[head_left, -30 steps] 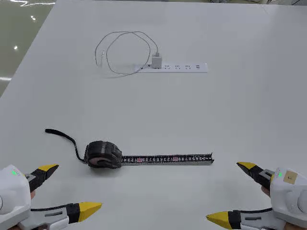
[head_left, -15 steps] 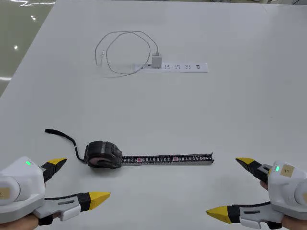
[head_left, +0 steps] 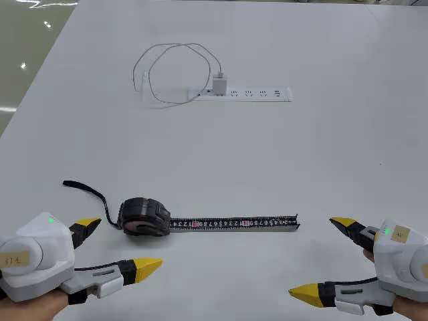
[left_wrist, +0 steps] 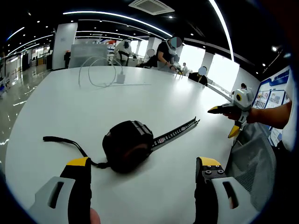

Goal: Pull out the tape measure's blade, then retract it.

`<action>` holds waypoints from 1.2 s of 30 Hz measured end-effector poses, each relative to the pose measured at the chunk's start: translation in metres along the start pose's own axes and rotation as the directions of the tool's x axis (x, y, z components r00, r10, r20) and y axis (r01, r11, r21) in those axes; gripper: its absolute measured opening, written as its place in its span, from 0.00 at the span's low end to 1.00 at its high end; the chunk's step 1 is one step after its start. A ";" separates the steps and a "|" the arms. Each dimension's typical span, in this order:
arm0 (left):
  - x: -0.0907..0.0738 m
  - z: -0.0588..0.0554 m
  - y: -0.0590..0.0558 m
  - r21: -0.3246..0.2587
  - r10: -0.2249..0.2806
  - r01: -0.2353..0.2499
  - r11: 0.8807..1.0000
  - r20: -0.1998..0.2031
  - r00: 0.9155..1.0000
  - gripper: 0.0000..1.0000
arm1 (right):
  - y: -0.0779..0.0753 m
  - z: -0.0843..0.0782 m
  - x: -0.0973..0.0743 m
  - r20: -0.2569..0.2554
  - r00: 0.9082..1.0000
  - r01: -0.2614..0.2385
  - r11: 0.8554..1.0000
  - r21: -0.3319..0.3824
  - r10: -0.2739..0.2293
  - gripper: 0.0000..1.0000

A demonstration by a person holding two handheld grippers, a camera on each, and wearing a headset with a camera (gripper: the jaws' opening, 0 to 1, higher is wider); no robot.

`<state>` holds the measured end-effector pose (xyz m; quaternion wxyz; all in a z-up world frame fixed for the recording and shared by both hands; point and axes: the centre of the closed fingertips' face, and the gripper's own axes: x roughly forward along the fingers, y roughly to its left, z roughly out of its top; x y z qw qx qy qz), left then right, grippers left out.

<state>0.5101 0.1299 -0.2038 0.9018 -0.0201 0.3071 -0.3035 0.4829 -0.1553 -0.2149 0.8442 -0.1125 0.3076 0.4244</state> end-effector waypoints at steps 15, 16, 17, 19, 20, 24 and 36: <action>0.015 0.003 -0.006 -0.039 -0.005 0.006 0.999 0.010 1.000 0.89 | -0.012 0.000 0.001 -0.005 1.000 0.009 1.000 -0.004 -0.009 0.98; 0.016 0.003 -0.006 -0.043 -0.006 0.006 0.999 0.012 1.000 0.89 | -0.012 0.000 0.001 -0.006 1.000 0.008 1.000 -0.004 -0.008 0.98; 0.017 0.003 -0.007 -0.047 -0.007 0.007 0.999 0.012 1.000 0.89 | -0.012 0.000 0.001 -0.007 1.000 0.008 1.000 -0.005 -0.008 0.98; 0.018 0.004 -0.008 -0.053 -0.008 0.009 0.999 0.016 1.000 0.89 | -0.013 0.000 0.002 -0.008 1.000 0.008 1.000 -0.005 -0.008 0.98; 0.018 0.004 -0.008 -0.054 -0.009 0.010 0.999 0.016 1.000 0.89 | -0.013 0.000 0.002 -0.008 1.000 0.008 1.000 -0.006 -0.008 0.98; 0.020 0.004 -0.007 -0.061 -0.010 0.011 0.998 0.017 1.000 0.89 | -0.015 -0.001 0.002 -0.011 1.000 0.007 1.000 -0.006 -0.007 0.97; 0.024 0.007 -0.009 -0.073 -0.004 0.006 0.997 0.029 1.000 0.88 | -0.018 -0.001 0.002 -0.014 1.000 0.009 1.000 -0.012 -0.009 0.96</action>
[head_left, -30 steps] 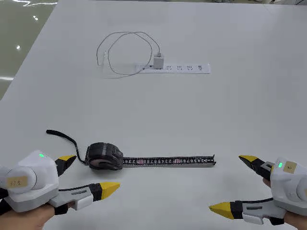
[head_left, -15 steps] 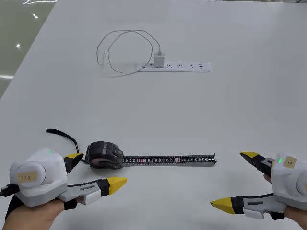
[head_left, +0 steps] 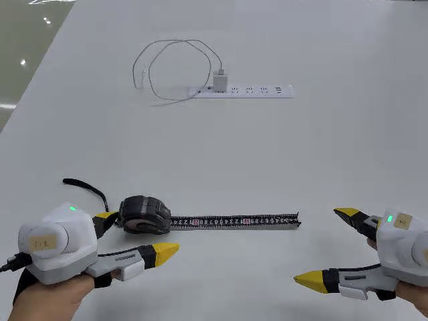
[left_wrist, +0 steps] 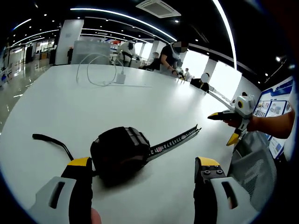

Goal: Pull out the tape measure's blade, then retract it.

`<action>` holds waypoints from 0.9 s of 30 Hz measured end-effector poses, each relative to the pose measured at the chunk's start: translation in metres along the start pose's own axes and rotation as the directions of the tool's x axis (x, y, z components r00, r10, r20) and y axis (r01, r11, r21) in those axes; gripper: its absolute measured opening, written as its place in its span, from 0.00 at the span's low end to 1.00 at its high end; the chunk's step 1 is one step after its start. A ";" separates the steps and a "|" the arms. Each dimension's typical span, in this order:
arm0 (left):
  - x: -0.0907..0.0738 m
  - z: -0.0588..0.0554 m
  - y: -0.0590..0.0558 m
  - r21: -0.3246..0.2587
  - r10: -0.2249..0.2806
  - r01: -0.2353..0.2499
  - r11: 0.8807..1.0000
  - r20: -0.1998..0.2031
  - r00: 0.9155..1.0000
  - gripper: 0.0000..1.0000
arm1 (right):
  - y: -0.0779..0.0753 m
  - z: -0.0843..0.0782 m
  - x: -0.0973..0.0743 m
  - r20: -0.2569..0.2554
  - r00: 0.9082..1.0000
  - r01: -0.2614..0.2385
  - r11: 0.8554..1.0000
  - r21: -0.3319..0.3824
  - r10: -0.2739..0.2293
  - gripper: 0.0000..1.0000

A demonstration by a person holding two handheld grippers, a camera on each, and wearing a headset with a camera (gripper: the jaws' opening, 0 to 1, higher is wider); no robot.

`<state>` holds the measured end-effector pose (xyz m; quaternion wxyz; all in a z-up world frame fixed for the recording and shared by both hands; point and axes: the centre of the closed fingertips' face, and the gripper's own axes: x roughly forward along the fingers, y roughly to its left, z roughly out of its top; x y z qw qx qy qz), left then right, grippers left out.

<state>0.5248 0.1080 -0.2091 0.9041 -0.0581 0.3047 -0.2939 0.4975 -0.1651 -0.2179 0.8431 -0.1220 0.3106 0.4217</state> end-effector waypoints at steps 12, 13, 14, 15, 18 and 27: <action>0.008 0.005 0.003 -0.058 0.068 -0.065 0.996 0.041 0.997 0.90 | -0.001 0.000 0.002 -0.006 1.000 -0.004 1.000 -0.003 0.004 0.92; 0.008 0.005 0.004 -0.057 0.072 -0.069 0.996 0.040 0.997 0.90 | -0.001 0.000 0.002 -0.005 1.000 -0.006 1.000 -0.002 0.006 0.91; 0.008 0.004 0.005 -0.055 0.075 -0.072 0.996 0.040 0.996 0.89 | -0.001 0.000 0.002 -0.005 1.000 -0.005 1.000 -0.003 0.005 0.91; 0.008 0.003 0.006 -0.050 0.077 -0.075 0.996 0.038 0.996 0.89 | -0.001 0.000 0.002 -0.006 1.000 -0.007 1.000 -0.003 0.006 0.91; 0.008 0.006 0.007 -0.074 0.076 -0.072 0.995 0.048 0.996 0.90 | 0.000 0.000 0.002 -0.006 1.000 -0.007 1.000 -0.004 0.007 0.91; 0.012 0.002 0.010 -0.073 0.126 -0.123 0.990 0.036 0.991 0.85 | -0.005 0.000 0.006 -0.027 1.000 -0.013 0.999 -0.036 0.012 0.88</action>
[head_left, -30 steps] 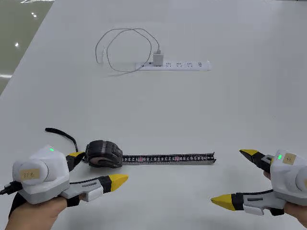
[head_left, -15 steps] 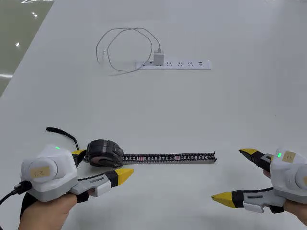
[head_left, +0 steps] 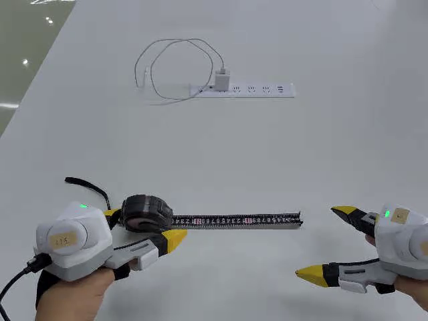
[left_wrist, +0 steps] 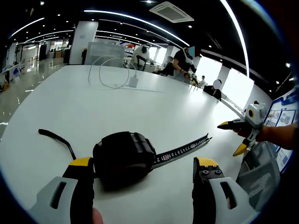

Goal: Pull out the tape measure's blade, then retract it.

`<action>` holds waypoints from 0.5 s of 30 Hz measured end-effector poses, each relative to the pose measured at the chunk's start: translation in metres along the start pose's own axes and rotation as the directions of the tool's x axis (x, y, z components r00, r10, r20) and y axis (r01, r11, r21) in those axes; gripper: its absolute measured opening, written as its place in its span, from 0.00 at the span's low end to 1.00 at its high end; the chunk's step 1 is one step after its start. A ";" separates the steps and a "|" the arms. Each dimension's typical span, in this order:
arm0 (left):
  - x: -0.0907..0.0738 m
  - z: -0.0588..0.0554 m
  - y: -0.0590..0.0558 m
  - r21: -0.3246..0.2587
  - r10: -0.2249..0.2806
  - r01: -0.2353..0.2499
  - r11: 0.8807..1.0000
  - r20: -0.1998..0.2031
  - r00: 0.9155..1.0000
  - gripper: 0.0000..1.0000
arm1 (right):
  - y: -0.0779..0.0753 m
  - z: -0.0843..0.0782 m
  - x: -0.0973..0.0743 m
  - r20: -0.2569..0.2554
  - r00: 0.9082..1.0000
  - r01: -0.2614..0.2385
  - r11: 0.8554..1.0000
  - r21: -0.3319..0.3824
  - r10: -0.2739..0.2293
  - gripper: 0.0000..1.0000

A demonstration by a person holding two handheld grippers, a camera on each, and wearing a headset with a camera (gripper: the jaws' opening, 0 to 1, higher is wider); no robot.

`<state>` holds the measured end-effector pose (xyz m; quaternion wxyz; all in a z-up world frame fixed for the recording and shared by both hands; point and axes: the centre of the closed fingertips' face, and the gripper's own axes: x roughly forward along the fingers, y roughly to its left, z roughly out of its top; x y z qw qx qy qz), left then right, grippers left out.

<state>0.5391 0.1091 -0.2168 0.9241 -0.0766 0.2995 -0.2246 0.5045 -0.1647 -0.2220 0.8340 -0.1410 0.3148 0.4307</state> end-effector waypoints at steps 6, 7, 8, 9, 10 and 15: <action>0.003 0.000 0.003 0.006 0.042 -0.042 0.999 -0.006 0.999 0.82 | -0.006 0.002 0.001 -0.017 1.000 -0.017 1.000 -0.025 0.017 0.84; 0.003 0.000 0.003 0.001 0.044 -0.044 0.999 -0.003 0.999 0.82 | -0.007 0.002 0.002 -0.019 1.000 -0.019 0.999 -0.028 0.019 0.84; 0.004 0.001 0.004 -0.006 0.053 -0.053 0.999 0.000 0.999 0.82 | -0.008 0.002 0.002 -0.025 0.999 -0.025 0.999 -0.033 0.024 0.83; 0.004 0.001 0.004 -0.005 0.058 -0.058 0.998 -0.001 0.998 0.82 | -0.009 0.001 0.002 -0.030 0.999 -0.029 0.999 -0.039 0.027 0.82; 0.004 0.001 0.004 -0.004 0.066 -0.066 0.998 -0.002 0.998 0.81 | -0.010 0.001 0.003 -0.034 0.999 -0.032 0.999 -0.044 0.030 0.81; 0.009 0.001 0.007 -0.025 0.097 -0.097 0.995 -0.005 0.995 0.80 | -0.012 0.000 0.006 -0.059 0.997 -0.062 0.996 -0.063 0.059 0.77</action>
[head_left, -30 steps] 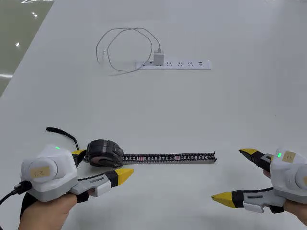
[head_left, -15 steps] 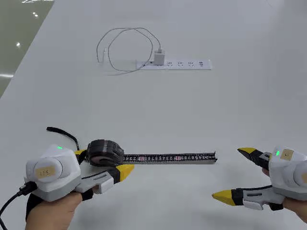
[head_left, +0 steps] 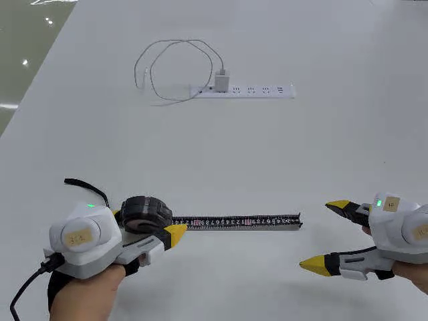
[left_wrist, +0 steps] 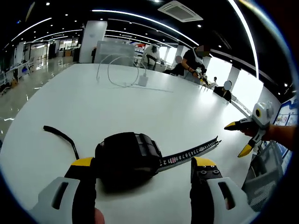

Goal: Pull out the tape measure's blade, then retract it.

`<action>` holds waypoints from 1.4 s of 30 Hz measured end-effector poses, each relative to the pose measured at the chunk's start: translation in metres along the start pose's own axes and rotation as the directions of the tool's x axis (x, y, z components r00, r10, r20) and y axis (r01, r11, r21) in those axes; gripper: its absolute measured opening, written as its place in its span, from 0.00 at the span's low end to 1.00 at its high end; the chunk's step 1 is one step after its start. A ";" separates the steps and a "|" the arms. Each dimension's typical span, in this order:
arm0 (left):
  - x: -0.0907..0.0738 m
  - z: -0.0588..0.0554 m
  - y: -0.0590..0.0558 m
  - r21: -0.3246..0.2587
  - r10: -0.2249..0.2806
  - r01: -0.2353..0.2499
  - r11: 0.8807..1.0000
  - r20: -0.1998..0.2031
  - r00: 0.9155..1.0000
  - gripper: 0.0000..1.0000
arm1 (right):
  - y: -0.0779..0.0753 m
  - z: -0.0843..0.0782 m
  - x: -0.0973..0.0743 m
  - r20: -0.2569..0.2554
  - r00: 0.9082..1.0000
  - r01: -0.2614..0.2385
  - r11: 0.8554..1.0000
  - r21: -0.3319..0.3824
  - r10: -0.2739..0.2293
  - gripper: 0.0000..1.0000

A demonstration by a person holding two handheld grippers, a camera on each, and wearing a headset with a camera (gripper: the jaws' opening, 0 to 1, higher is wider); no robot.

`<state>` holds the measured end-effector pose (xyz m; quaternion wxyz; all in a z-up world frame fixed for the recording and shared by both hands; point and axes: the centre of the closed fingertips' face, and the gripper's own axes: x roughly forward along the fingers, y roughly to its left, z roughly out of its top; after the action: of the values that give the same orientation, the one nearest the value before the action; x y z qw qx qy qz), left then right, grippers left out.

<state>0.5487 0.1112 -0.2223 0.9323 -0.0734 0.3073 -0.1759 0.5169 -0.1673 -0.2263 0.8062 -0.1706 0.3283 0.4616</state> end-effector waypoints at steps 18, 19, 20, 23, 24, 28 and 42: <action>0.008 0.001 0.012 -0.058 0.119 -0.119 0.991 -0.001 0.993 0.72 | 0.001 0.000 0.010 -0.062 0.995 -0.076 0.995 -0.058 0.072 0.68; 0.009 0.001 0.012 -0.058 0.125 -0.125 0.990 -0.002 0.992 0.72 | 0.000 0.000 0.010 -0.063 0.995 -0.077 0.995 -0.058 0.074 0.67; 0.009 0.001 0.012 -0.057 0.129 -0.129 0.990 -0.003 0.992 0.72 | 0.000 0.001 0.011 -0.064 0.995 -0.078 0.995 -0.059 0.075 0.67; 0.009 0.001 0.014 -0.069 0.145 -0.144 0.987 0.000 0.989 0.71 | -0.001 0.002 0.012 -0.065 0.995 -0.083 0.994 -0.065 0.079 0.66; 0.009 0.001 0.015 -0.074 0.148 -0.148 0.986 0.001 0.989 0.70 | -0.001 0.003 0.013 -0.065 0.995 -0.084 0.994 -0.066 0.080 0.65; 0.010 0.001 0.018 -0.077 0.166 -0.166 0.983 -0.001 0.986 0.68 | -0.005 0.003 0.014 -0.069 0.994 -0.086 0.994 -0.073 0.081 0.65; 0.011 -0.001 0.023 -0.075 0.196 -0.197 0.978 -0.012 0.980 0.61 | -0.016 0.002 0.018 -0.081 0.993 -0.090 0.991 -0.099 0.082 0.61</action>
<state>0.5628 0.1280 -0.2344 0.9409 -0.0776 0.3218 -0.0714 0.5377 -0.1624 -0.2374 0.7625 -0.2151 0.3422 0.5052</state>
